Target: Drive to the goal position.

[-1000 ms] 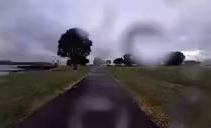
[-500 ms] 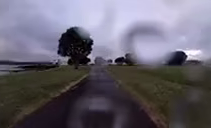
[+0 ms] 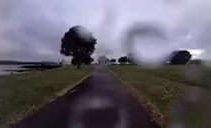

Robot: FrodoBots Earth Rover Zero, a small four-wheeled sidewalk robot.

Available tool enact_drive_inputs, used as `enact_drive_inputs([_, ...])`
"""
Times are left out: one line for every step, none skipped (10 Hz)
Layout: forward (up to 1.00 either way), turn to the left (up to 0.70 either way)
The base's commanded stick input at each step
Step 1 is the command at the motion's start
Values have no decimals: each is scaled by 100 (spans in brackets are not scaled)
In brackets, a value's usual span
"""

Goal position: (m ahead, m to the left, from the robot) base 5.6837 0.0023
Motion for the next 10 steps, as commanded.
enact_drive_inputs([70,0])
enact_drive_inputs([70,0])
enact_drive_inputs([70,0])
enact_drive_inputs([70,0])
enact_drive_inputs([70,0])
enact_drive_inputs([70,0])
enact_drive_inputs([70,0])
enact_drive_inputs([70,0])
enact_drive_inputs([70,0])
enact_drive_inputs([70,0])
